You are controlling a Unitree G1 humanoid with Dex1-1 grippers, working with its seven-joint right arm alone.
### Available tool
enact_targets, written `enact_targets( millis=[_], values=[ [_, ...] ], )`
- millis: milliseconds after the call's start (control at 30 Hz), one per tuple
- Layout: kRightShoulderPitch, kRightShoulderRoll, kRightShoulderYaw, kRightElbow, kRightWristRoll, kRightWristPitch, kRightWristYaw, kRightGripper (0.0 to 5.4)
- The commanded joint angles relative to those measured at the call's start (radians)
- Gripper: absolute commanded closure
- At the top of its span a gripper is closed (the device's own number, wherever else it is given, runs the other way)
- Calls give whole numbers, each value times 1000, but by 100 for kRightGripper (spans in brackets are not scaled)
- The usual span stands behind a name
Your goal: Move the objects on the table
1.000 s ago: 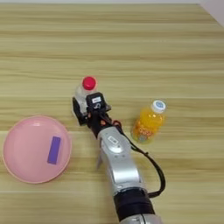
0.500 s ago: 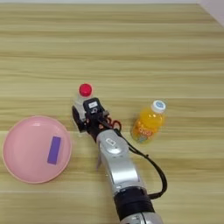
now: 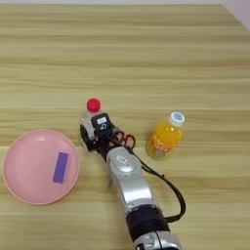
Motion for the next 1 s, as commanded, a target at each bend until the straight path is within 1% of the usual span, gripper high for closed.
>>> enact_targets(
  millis=[33, 333, 367, 433, 600, 700, 767, 833, 1000],
  values=[
    [-78, -13, -14, -20, 2, -44, -10, 228],
    [-78, -13, -14, -13, 4, -49, -10, 228],
    [-77, -14, -14, -14, 4, -49, -10, 191],
    [-77, -14, -13, -15, 4, -48, -11, 166],
    [-76, -14, -13, -16, 4, -49, -12, 81],
    [-75, -15, -13, -20, 5, -48, -13, 52],
    [-73, -14, -12, -25, 4, -47, -13, 18],
    [-72, -14, -11, -28, 4, -46, -13, 4],
    [-70, -14, -11, -32, 4, -44, -14, 4]
  ],
)
